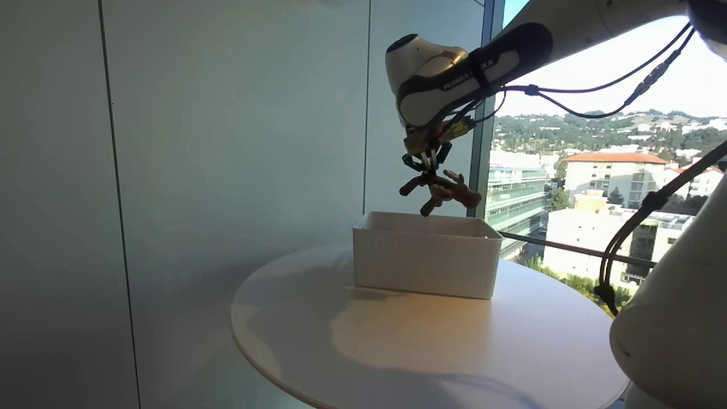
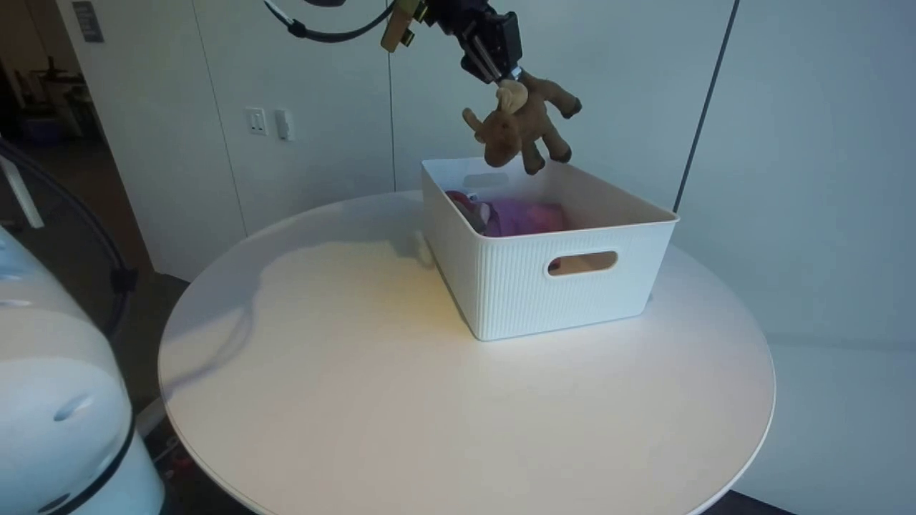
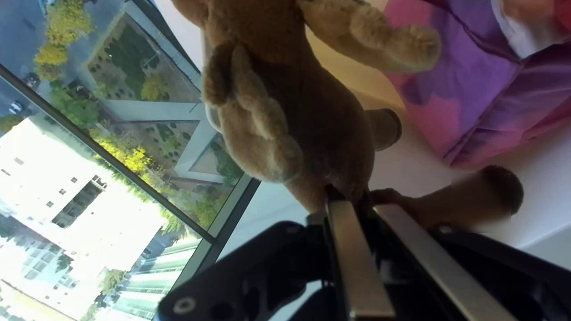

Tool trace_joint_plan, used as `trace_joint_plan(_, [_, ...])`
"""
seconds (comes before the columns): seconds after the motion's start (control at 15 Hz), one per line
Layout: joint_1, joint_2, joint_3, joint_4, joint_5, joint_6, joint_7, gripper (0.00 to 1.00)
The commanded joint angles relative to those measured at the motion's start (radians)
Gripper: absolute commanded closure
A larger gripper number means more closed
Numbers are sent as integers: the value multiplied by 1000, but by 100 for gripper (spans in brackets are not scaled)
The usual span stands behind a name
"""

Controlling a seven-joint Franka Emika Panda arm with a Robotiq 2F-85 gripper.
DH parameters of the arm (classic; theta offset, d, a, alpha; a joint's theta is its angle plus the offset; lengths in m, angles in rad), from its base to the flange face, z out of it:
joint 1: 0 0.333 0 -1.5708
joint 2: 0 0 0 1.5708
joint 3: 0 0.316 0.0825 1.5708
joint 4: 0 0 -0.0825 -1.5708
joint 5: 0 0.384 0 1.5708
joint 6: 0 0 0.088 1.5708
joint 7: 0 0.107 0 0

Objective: Place all objects on the table and place them in the storage box on the table

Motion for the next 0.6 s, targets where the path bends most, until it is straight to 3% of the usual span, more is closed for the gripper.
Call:
trace_joint_plan(0.0, [64,119,-63,105,126,108,-10,65])
trace_joint_plan(0.07, [78,132,-75,100,178,166,-35,59])
trace_joint_plan(0.13, [67,96,-67,54,109,108,-3,77])
trace_joint_plan(0.33, [85,134,-77,76,152,153,-8,59])
trace_joint_plan(0.53, [86,133,-78,82,157,154,-9,59])
